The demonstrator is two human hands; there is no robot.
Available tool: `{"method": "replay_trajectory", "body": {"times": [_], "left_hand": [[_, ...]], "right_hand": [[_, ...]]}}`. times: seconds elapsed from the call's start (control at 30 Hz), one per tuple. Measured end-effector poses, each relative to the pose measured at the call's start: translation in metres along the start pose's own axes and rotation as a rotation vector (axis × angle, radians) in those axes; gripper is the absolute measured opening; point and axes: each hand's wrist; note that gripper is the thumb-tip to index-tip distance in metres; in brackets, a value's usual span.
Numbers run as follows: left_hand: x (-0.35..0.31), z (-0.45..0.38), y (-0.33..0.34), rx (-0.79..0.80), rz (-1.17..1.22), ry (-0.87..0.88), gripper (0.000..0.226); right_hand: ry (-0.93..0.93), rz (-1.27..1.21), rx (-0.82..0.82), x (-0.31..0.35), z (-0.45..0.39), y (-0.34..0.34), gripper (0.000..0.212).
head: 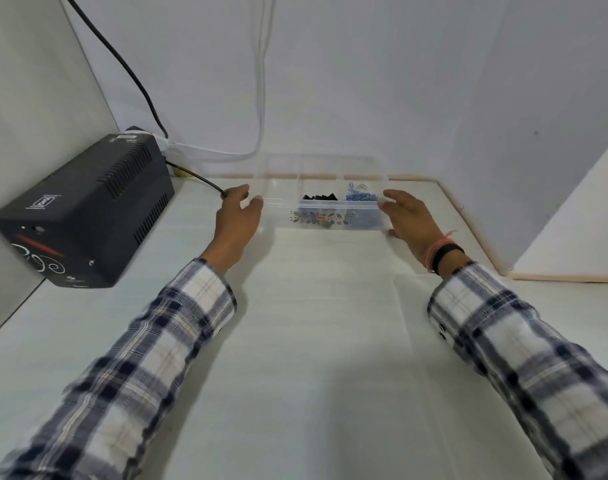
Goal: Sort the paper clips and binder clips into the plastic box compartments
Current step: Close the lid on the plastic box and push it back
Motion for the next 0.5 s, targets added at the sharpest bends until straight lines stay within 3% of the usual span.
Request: {"method": "replay_trajectory", "body": {"times": [0.13,0.3,0.5], "left_hand": [[0.011,0.013,-0.005,0.133,0.128,-0.051,0.058],[0.026,0.051,-0.021,0.102,0.114,-0.017,0.068],[0.043,0.104,-0.041,-0.013,0.152,0.021,0.047]], "right_hand": [[0.009,-0.091,0.029,-0.008,0.006,0.005,0.046],[-0.048,0.005,0.069,-0.016,0.043,-0.003,0.052],[-0.098,0.05,0.058,-0.02,0.099,-0.012,0.039]]}}
Point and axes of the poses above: each hand's wrist, its own z-axis away from the middle knuckle, its own y-axis out of the palm, x = y × z, and after that the axes turned 6 degrees about -z, right-handed
